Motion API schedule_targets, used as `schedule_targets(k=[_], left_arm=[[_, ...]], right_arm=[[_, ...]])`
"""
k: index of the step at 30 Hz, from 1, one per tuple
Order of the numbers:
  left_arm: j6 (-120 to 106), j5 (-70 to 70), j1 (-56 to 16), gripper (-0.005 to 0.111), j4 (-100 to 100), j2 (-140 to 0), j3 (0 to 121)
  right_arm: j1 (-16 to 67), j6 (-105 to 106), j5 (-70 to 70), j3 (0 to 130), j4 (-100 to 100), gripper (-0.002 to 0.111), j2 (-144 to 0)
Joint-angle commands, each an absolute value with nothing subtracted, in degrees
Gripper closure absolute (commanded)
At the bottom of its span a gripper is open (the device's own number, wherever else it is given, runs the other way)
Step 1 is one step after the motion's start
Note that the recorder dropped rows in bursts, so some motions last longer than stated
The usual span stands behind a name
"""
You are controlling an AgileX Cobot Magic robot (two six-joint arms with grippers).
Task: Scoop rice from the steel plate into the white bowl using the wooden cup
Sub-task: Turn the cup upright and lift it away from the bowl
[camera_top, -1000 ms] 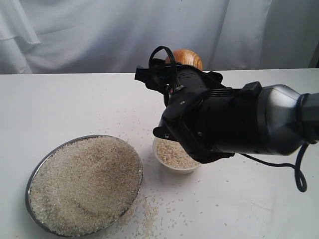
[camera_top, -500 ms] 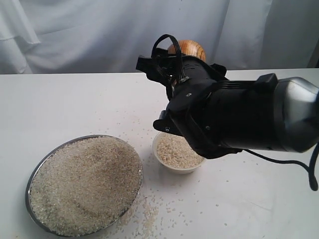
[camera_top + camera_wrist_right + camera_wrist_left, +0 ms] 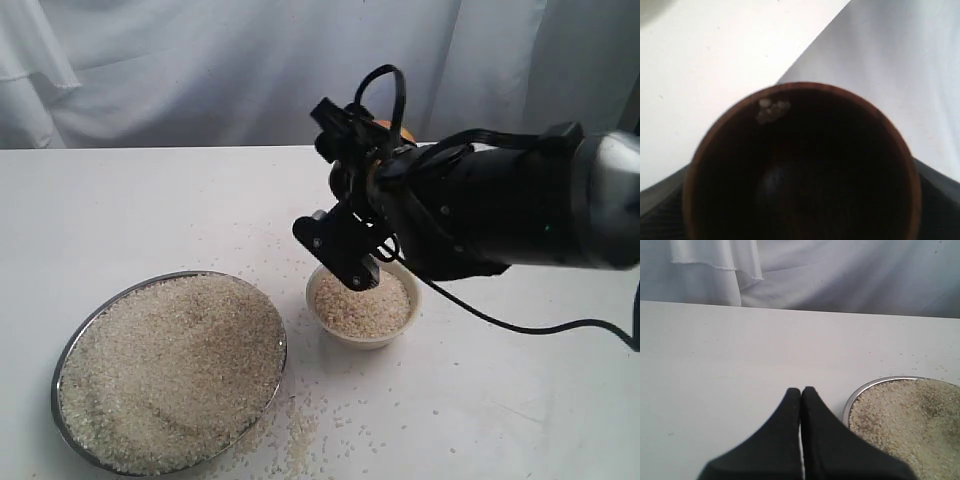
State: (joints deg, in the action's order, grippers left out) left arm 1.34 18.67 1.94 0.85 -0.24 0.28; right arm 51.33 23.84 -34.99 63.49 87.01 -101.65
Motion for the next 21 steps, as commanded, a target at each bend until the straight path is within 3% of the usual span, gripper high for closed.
schedule_targets(k=[1,9,21], left_arm=[[1.35,18.27,2.04,0.107,0.94,0.00,0.00],[1.35,18.27,2.04,0.107,0.94,0.00,0.00],[1.35,18.27,2.04,0.107,0.94,0.00,0.00]], right_arm=[[47.09,12.67,-28.80,63.77,81.00,0.108,-100.78],[42.15,0.39,-14.37,63.77,67.48,0.108,-98.73],[39.00,-2.73,-10.40,63.77,42.90,0.108,-97.02]])
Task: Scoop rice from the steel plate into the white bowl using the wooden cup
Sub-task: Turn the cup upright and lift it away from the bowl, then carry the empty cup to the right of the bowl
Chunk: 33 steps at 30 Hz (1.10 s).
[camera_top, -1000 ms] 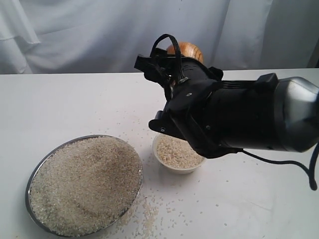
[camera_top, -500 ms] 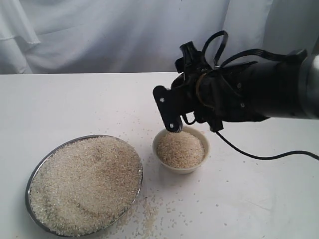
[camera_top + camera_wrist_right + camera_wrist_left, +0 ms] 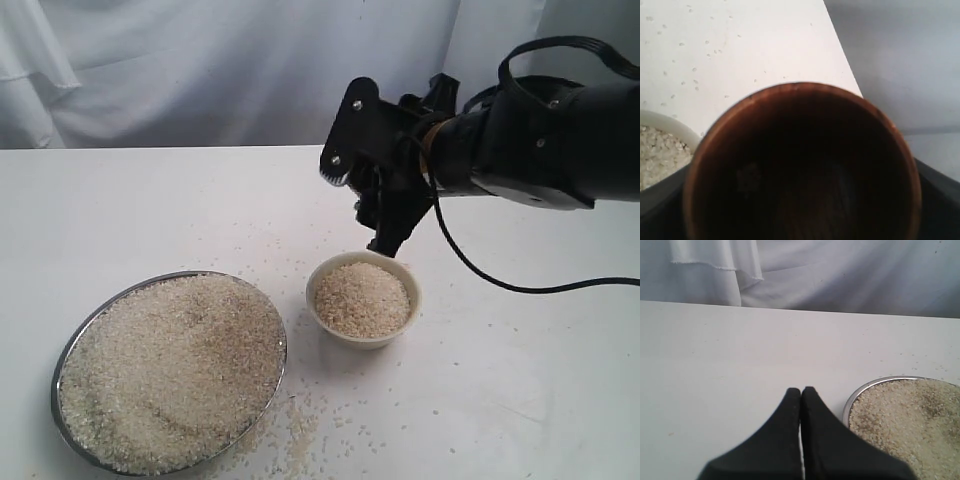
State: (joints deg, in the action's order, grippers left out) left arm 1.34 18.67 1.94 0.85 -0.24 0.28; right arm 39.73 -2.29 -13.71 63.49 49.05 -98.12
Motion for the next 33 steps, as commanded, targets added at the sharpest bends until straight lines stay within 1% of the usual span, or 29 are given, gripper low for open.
schedule_targets(k=[1,8,12,16,23,27,29,33], left_arm=[[1.35,18.27,2.04,0.107,0.94,0.00,0.00],[1.35,18.27,2.04,0.107,0.94,0.00,0.00],[1.35,18.27,2.04,0.107,0.94,0.00,0.00],[1.35,18.27,2.04,0.107,0.94,0.00,0.00],[1.35,18.27,2.04,0.107,0.94,0.00,0.00],[1.35,18.27,2.04,0.107,0.94,0.00,0.00],[1.35,18.27,2.04,0.107,0.94,0.00,0.00],[1.35,18.27,2.04,0.107,0.94,0.00,0.00]], right_arm=[[39.00,-2.56,-9.26,63.90,42.83,0.108,-96.93],[41.80,-3.39,-0.88,67.95,37.98,0.108,-96.79],[42.33,-4.52,-3.77,68.95,33.12,0.108,-96.79],[38.56,-4.52,-12.82,68.95,23.36,0.108,-96.79],[30.69,-4.01,-15.32,68.95,10.60,0.108,-96.79],[25.80,-4.01,-19.59,68.95,6.77,0.108,-97.33],[24.13,-1.65,-21.81,68.95,4.13,0.108,-98.34],[21.95,10.83,-24.25,68.95,-6.61,0.108,-101.18]])
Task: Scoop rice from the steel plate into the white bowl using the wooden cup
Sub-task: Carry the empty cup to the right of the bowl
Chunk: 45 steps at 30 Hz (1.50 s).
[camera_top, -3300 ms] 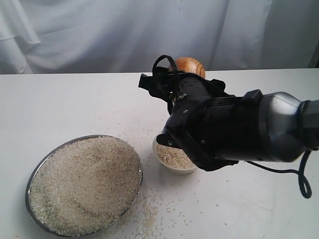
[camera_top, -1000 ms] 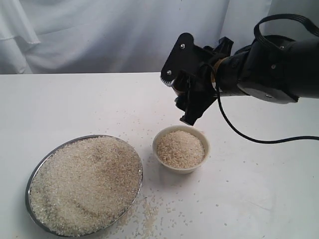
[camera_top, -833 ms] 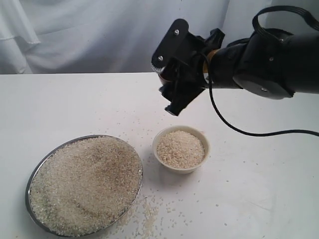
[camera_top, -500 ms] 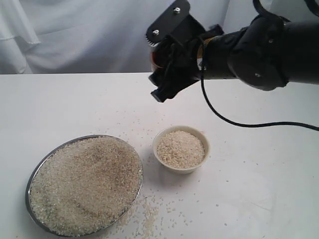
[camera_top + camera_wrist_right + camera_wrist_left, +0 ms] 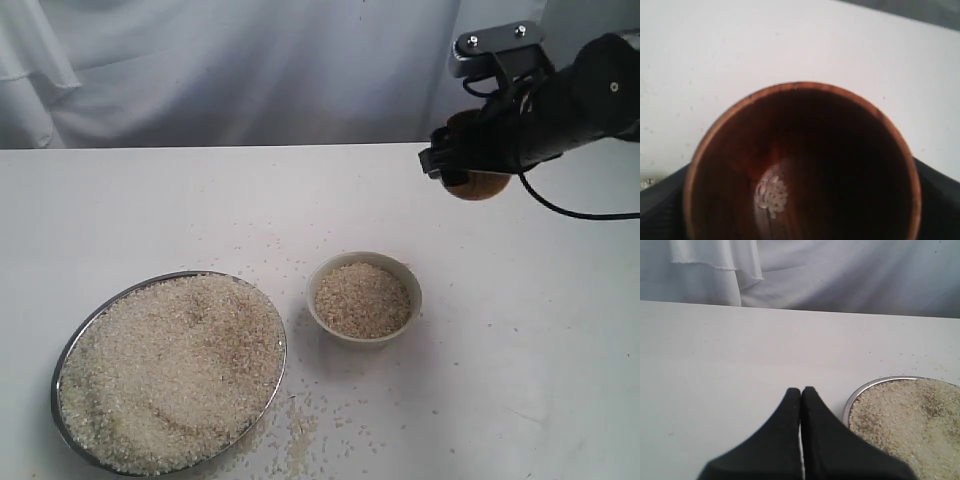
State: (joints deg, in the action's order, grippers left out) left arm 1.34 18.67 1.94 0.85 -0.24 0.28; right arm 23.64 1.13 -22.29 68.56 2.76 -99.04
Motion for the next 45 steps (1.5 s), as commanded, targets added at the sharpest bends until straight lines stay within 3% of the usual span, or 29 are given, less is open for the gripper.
schedule_targets(k=[1,18,28,45], left_arm=[[1.35,18.27,2.04,0.107,0.94,0.00,0.00],[1.35,18.27,2.04,0.107,0.94,0.00,0.00],[1.35,18.27,2.04,0.107,0.94,0.00,0.00],[1.35,18.27,2.04,0.107,0.94,0.00,0.00]], right_arm=[[21.62,13.04,-24.25,68.95,-9.37,0.108,-101.89],[20.50,16.72,-27.76,79.20,-14.41,0.108,-115.53],[17.35,16.72,-37.68,85.96,-12.79,0.108,-120.07],[17.03,17.79,-42.90,85.96,-12.24,0.108,-121.79]])
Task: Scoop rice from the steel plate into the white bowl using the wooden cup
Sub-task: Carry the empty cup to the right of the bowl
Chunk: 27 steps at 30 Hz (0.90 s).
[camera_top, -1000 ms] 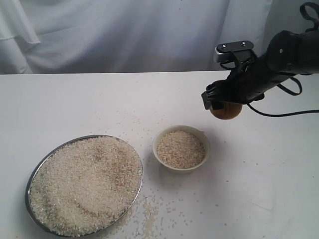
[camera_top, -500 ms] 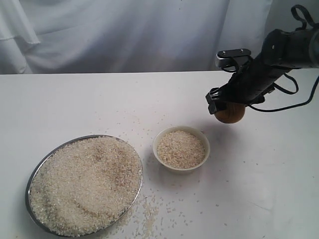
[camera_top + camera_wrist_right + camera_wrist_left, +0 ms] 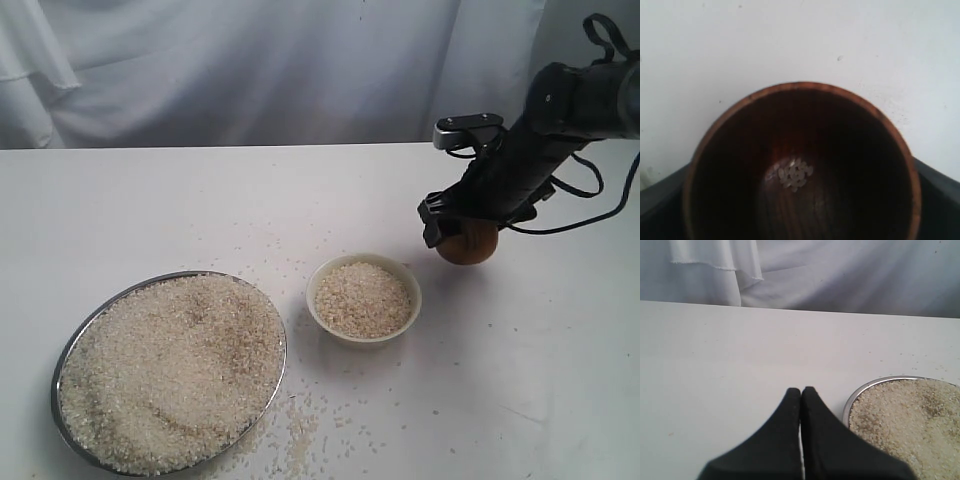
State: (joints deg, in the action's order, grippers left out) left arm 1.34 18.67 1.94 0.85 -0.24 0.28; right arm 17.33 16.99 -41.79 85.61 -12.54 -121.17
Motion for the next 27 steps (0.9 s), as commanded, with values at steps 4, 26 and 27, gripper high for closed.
schedule_targets(k=[4,26,27], left_arm=[[1.35,18.27,2.04,0.107,0.94,0.00,0.00],[1.35,18.27,2.04,0.107,0.94,0.00,0.00],[1.35,18.27,2.04,0.107,0.94,0.00,0.00]], right_arm=[[17.03,17.79,-43.55,85.96,-12.46,0.108,-122.26],[17.03,21.49,-43.84,85.96,-15.65,0.066,-125.71],[17.03,21.49,-43.74,85.96,-15.65,0.061,-125.71]])
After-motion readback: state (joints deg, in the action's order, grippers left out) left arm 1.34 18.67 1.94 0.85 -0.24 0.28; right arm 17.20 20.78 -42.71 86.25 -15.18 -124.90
